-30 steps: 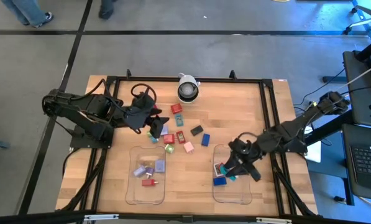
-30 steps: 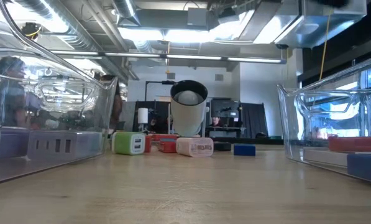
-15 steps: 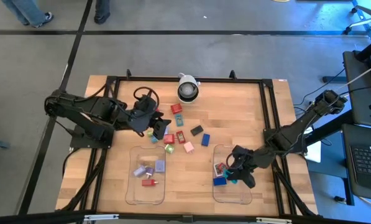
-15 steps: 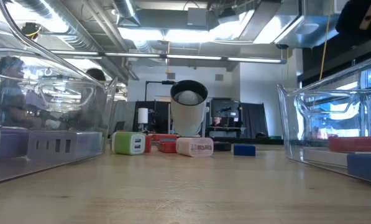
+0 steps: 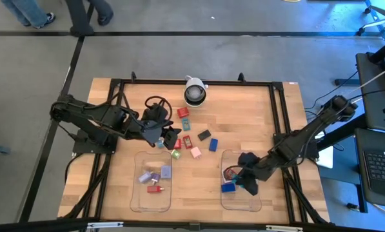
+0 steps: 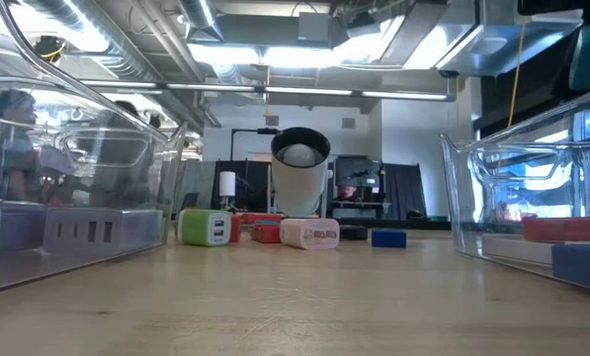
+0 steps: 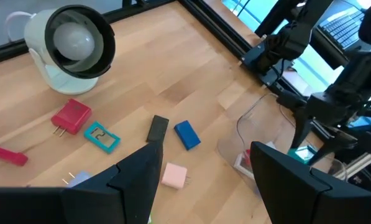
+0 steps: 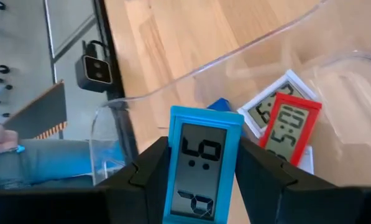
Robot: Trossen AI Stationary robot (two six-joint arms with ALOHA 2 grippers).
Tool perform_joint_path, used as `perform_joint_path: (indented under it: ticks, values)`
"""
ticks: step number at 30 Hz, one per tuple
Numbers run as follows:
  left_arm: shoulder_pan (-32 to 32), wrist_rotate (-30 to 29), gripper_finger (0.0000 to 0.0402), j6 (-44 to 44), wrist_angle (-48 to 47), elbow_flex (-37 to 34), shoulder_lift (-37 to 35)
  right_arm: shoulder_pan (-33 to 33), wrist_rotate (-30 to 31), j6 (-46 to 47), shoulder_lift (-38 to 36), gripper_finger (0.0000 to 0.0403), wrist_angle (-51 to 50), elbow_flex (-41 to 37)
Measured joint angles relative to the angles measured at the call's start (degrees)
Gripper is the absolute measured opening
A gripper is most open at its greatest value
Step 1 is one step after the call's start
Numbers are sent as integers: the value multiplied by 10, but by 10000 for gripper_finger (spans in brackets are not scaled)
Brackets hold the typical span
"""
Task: Pick & Place Office items
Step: Put the right light blue timer into the right transparent bin
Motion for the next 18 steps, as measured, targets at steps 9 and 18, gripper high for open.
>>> perform_joint_path:
  ticks: [9, 18]
  values:
    - [0, -2, 239, 0, 0, 0, 0, -2, -5, 59, 58, 158, -37, 0]
    - [0, -4, 239, 0, 0, 0, 0, -12, -7, 62, 93, 158, -34, 0]
